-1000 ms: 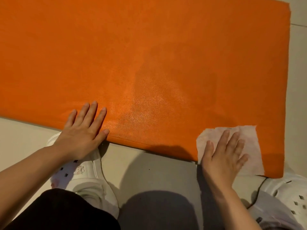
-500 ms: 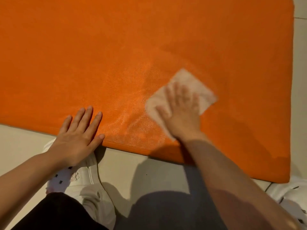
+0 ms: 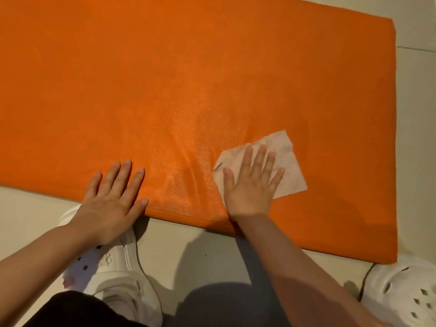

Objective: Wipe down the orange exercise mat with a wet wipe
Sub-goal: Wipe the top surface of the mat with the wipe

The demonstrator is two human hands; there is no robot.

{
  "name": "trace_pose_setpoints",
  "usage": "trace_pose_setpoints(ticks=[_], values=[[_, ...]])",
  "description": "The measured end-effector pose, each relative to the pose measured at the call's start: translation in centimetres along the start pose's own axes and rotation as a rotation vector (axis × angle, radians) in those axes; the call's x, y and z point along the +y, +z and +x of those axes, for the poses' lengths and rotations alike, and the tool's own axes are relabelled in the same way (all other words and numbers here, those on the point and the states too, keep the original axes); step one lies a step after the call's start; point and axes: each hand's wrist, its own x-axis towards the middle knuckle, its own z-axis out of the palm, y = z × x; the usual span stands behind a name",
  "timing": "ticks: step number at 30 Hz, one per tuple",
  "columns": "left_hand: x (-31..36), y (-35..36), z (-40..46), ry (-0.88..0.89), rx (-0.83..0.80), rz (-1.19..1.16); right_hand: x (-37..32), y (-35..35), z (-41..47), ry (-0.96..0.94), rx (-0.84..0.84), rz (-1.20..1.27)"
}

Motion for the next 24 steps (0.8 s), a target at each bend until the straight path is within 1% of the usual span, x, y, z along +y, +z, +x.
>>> trace_pose_setpoints(ticks=[2,4,6,7,8,10,11,12,14,16,18,21,23,24], values=[[0.3,-0.4,-0.2,-0.025,-0.046,0.009,-2.4,1.3,-3.2,-0.163,-0.031,-0.035],[1.2,-0.7,0.0,-0.045,-0.051,0.027,-2.3,1.7,-4.8,-0.273,-0.022,0.004],[2.5,-0.8,0.4,-0.062,-0.046,0.029,-0.2,1.0,-4.9,-0.258,0.001,0.029],[3.4,-0.7,0.7,-0.024,0.0,0.03,1.5,0.5,-4.6,-0.201,0.011,0.021],[4.3,-0.6,0.9,0.063,0.055,0.049,3.5,-0.1,-3.9,-0.12,0.013,0.002],[6.2,-0.2,1.0,0.228,0.051,0.12,8.3,-1.6,-2.5,0.081,-0.052,-0.008],[6.9,0.2,0.9,0.275,0.045,0.152,11.3,-2.5,-1.9,0.174,-0.037,-0.015],[7.6,0.9,0.8,0.296,0.038,0.172,14.3,-3.6,-1.4,0.255,-0.004,-0.025],[8.1,1.7,0.7,0.317,0.073,0.187,19.6,-5.5,-0.4,0.396,0.021,-0.022],[8.0,1.8,1.0,0.351,0.104,0.196,22.1,-6.5,0.0,0.495,0.025,0.032],[7.7,2.0,1.3,0.365,0.111,0.201,21.7,-5.9,-0.4,0.547,0.049,0.052],[7.7,3.1,1.5,0.367,0.133,0.192,17.3,-4.0,-2.8,0.608,0.039,0.049],[7.6,3.4,1.7,0.377,0.154,0.201,13.5,-2.3,-5.3,0.581,0.004,0.028],[7.6,3.5,1.7,0.384,0.165,0.203,11.6,-1.6,-6.5,0.534,0.004,0.027]])
